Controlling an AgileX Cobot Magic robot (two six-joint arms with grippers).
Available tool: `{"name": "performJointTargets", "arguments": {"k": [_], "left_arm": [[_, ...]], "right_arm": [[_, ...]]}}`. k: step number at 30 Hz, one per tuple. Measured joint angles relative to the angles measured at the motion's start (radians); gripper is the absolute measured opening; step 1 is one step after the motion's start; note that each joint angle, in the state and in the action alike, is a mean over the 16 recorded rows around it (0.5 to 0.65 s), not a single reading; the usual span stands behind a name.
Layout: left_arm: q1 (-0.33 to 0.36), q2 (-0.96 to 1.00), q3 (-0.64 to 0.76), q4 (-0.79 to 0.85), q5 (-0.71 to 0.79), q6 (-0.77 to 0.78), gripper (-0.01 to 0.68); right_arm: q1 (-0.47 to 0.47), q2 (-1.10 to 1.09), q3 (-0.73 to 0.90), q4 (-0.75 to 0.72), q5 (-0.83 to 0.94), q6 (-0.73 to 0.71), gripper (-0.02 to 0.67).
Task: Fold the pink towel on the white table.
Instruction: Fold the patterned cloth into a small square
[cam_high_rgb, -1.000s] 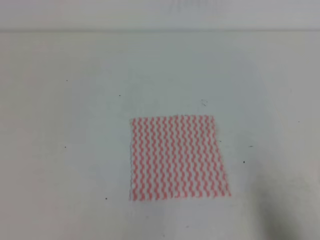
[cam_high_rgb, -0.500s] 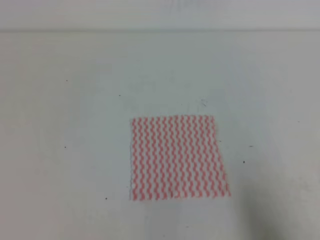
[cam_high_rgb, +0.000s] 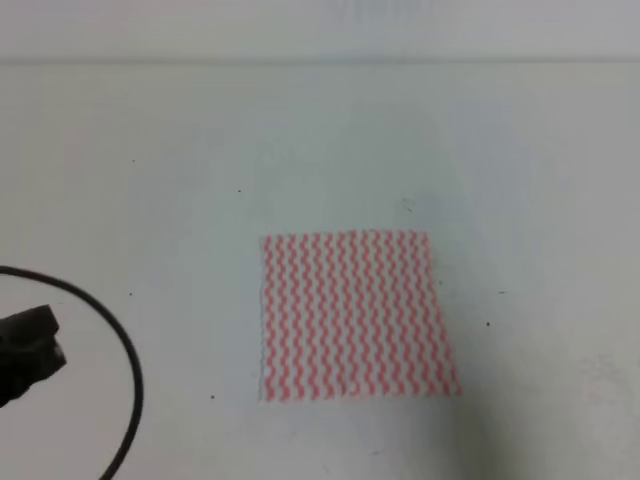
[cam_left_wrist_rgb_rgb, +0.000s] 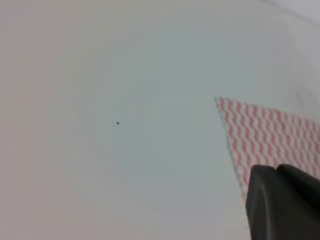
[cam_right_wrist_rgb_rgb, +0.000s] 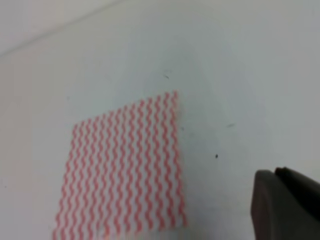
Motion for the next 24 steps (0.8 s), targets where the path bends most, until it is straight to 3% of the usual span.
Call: {"name": "performJointTargets", "arguments": {"k": [6,13,18,24], "left_arm": [[0.0,0.213,-0.08,-0.156,0.0,0.278,-0.007],[-0.032,0.373,-0.147,-0.374,0.001,0.572,-0.007],[-0.093,0.433,-0.174,-0.474,-0.009,0.688,-0.007],[-0.184,0.46,-0.182,-0.512,-0.019,0.721,-0.007]], "right_arm": [[0.0,0.127,-0.032,0.104,0.055,-0.106,-0.018],[0.004,0.289,-0.05,0.361,0.095,-0.346,-0.018],[0.041,0.402,-0.078,0.519,0.105,-0.486,-0.018],[0.169,0.537,-0.141,0.593,0.073,-0.536,-0.018]]}}
